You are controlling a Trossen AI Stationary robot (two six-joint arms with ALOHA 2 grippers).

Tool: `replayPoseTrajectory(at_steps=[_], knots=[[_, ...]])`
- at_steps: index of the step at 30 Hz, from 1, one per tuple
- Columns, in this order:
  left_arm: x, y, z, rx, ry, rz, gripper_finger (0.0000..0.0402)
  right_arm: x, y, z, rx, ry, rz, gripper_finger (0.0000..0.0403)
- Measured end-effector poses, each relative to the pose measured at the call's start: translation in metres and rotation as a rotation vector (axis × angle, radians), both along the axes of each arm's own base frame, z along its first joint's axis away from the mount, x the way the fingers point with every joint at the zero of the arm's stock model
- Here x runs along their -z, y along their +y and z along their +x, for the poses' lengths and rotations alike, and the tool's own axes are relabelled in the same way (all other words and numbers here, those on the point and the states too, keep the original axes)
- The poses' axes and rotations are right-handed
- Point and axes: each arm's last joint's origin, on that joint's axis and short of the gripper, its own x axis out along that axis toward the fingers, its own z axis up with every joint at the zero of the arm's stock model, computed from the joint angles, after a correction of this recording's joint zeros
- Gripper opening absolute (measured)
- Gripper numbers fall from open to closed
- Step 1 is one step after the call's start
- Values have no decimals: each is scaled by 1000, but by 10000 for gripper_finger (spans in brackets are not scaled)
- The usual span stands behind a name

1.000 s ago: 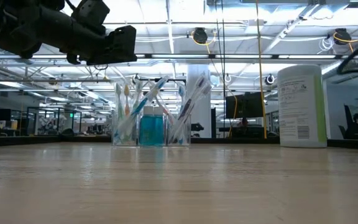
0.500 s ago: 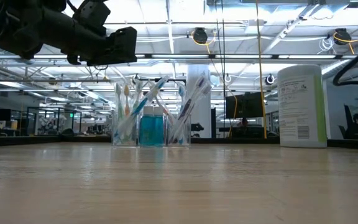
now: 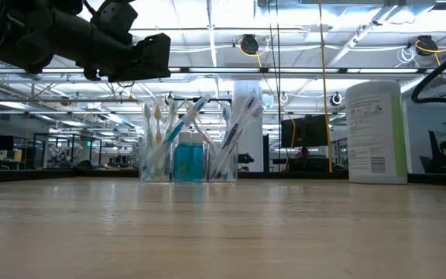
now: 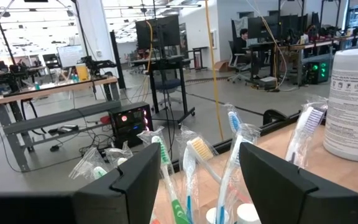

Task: Pick & Place toothbrushing station
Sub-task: Put the violet toothbrush into the transparent organizer

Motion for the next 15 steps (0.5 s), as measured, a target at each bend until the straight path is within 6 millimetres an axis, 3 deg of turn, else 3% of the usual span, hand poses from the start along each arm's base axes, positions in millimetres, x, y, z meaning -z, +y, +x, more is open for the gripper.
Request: replayPoseTrajectory(at_steps=[4,8,15], knots=[[0,0,0,0,0,0,225,-2,1,1,6,-10,7,8],[0,1,0,-3,0,0,225,-16,4,7,-5,-95,26,17],[0,6,1,-19,-16,-9,225,-44,5,26,-101,-504,-115,13]])
